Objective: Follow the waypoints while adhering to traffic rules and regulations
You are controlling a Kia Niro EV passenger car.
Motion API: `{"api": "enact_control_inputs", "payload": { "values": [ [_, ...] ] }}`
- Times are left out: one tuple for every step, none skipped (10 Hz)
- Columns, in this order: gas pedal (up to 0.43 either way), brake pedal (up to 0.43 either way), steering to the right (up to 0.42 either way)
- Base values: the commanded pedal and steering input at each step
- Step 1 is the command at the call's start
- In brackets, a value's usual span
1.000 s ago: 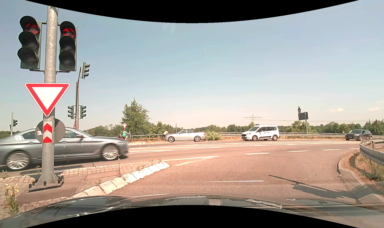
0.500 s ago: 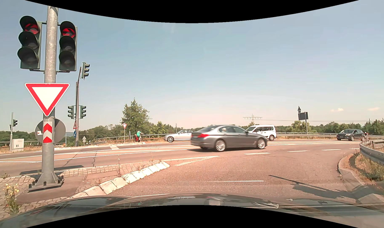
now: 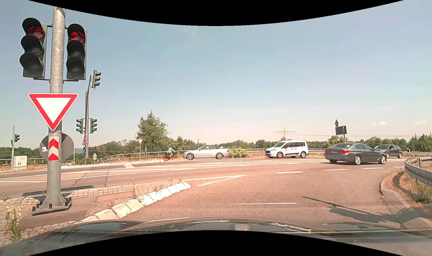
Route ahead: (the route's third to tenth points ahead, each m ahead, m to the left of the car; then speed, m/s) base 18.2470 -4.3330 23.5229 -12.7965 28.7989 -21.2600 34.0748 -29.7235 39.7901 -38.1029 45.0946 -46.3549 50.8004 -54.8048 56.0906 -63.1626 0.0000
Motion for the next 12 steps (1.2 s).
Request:
{"api": "enact_control_inputs", "payload": {
  "values": [
    [0.0, 0.28, 0.217],
    [0.0, 0.28, 0.217],
    [0.0, 0.28, 0.217],
    [0.0, 0.28, 0.217],
    [0.0, 0.28, 0.217],
    [0.0, 0.274, 0.217],
    [0.0, 0.28, 0.217],
    [0.0, 0.28, 0.217],
    [0.0, 0.28, 0.217],
    [0.0, 0.28, 0.217],
    [0.0, 0.28, 0.217],
    [0.0, 0.28, 0.217]
  ]
}}
